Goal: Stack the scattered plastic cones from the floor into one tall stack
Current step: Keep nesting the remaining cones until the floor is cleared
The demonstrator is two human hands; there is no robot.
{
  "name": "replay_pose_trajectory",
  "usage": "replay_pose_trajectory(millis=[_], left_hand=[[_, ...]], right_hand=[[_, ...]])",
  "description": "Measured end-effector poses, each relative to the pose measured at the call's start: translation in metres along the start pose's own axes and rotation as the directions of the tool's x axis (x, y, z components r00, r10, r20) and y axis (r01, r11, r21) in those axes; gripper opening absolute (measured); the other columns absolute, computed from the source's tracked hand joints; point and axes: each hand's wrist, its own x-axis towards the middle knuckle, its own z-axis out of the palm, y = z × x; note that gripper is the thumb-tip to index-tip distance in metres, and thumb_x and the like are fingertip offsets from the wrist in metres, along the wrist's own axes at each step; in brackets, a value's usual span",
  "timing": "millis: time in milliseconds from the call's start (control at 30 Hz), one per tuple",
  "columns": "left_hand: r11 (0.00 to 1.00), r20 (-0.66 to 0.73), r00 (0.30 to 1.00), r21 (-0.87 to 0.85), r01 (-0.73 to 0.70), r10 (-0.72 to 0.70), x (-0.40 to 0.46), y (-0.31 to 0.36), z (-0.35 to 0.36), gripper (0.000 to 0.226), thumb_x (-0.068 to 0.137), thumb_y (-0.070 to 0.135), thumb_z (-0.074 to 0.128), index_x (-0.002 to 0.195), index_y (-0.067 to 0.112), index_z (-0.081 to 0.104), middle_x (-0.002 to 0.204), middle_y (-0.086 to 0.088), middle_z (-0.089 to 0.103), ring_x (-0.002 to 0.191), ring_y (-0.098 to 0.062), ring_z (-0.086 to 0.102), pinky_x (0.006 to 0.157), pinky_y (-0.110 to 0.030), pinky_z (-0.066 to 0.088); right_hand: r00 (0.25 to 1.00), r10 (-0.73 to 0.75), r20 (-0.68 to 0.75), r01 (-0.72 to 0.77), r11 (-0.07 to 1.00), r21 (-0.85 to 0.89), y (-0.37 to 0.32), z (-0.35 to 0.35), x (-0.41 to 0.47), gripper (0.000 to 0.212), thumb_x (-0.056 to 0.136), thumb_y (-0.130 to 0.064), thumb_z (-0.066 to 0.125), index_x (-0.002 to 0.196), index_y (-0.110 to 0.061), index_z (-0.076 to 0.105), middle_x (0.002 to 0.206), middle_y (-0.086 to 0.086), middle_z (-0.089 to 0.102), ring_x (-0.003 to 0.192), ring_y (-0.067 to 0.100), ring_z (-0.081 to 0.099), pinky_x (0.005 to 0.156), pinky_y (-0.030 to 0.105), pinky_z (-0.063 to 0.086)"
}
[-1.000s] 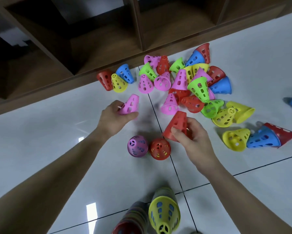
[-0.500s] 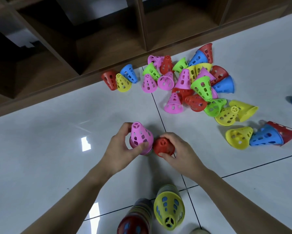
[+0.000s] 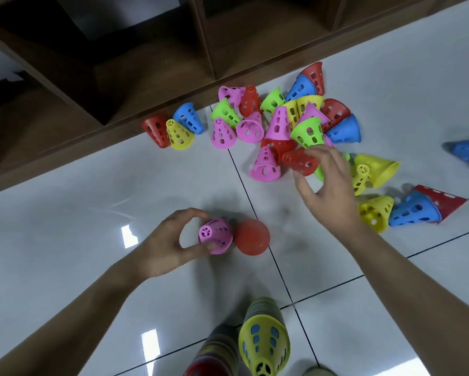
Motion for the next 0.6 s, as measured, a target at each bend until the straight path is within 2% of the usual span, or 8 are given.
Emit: replay_pose_trajectory(millis=[67,167,267,333,400,500,600], left_hand=[[0.991,0.019,1.000,-0.135,0.011,-0.009,0.015,0.008,-0.014,0.060,0.081,0.071,0.055,0.122,0.029,0.062,0.125,0.014,0.063,0.124,-0.002,0.053,0.106,-0.021,0.038],[0.956,-0.088,0.991,-0.286,0.070,-0.098,0.064,0.025,-0.018,0.051,0.088,0.062,0.048,0.109,0.020,0.067,0.111,0.007,0.071,0.110,-0.007,0.063,0.102,-0.029,0.044],[0.937,-0.029,0.966,-0.253,0.242,-0.258,0.122,0.042,-0.010,0.049,0.093,0.063,0.048,0.106,0.018,0.062,0.111,0.002,0.070,0.104,-0.016,0.066,0.103,-0.043,0.048],[0.937,0.035,0.956,-0.195,0.291,-0.290,0.156,0.053,-0.001,0.065,0.086,0.069,0.049,0.106,0.009,0.060,0.108,-0.006,0.067,0.099,-0.025,0.064,0.097,-0.048,0.048],[0.930,0.079,0.942,-0.152,0.334,-0.325,0.181,0.063,0.010,0.080,0.081,0.075,0.050,0.112,0.003,0.063,0.106,-0.013,0.066,0.093,-0.027,0.061,0.086,-0.041,0.049],[0.913,0.058,0.921,-0.121,0.390,-0.386,0.205,0.072,0.029,0.069,0.086,0.067,0.058,0.114,0.005,0.061,0.104,-0.013,0.064,0.088,-0.023,0.059,0.072,-0.031,0.047],[0.908,0.022,0.913,-0.100,0.408,-0.408,0.213,0.081,0.041,0.055,0.080,0.057,0.071,0.102,0.008,0.058,0.081,-0.005,0.055,0.069,-0.017,0.051,0.054,-0.027,0.036]], right_hand=[[0.998,0.064,-0.023,-0.065,0.995,-0.071,0.010,-0.003,0.015,0.046,0.089,-0.027,0.066,0.127,-0.003,0.057,0.128,0.014,0.056,0.122,0.025,0.049,0.107,0.026,0.036],[0.984,0.176,0.007,-0.170,0.958,-0.230,0.018,0.002,0.034,0.052,0.088,-0.037,0.059,0.129,-0.004,0.055,0.122,0.016,0.060,0.114,0.034,0.053,0.097,0.043,0.042],[0.951,0.309,0.014,-0.267,0.842,-0.468,0.020,0.009,0.050,0.055,0.088,-0.047,0.059,0.126,-0.007,0.058,0.115,0.018,0.065,0.111,0.039,0.055,0.093,0.046,0.038],[0.934,0.355,0.033,-0.284,0.797,-0.532,0.021,0.010,0.058,0.055,0.089,-0.052,0.060,0.123,-0.008,0.058,0.110,0.017,0.067,0.110,0.038,0.056,0.095,0.045,0.037],[0.931,0.360,0.064,-0.263,0.780,-0.568,0.025,0.011,0.063,0.055,0.090,-0.054,0.060,0.121,-0.009,0.058,0.106,0.017,0.069,0.108,0.037,0.058,0.095,0.044,0.036],[0.934,0.351,0.072,-0.254,0.790,-0.557,0.031,0.010,0.066,0.048,0.092,-0.051,0.059,0.117,-0.011,0.060,0.101,0.016,0.071,0.103,0.036,0.061,0.094,0.042,0.035],[0.951,0.310,0.016,-0.263,0.830,-0.491,0.030,0.004,0.061,0.046,0.094,-0.050,0.056,0.118,-0.011,0.062,0.098,0.014,0.071,0.101,0.036,0.061,0.094,0.043,0.035]])
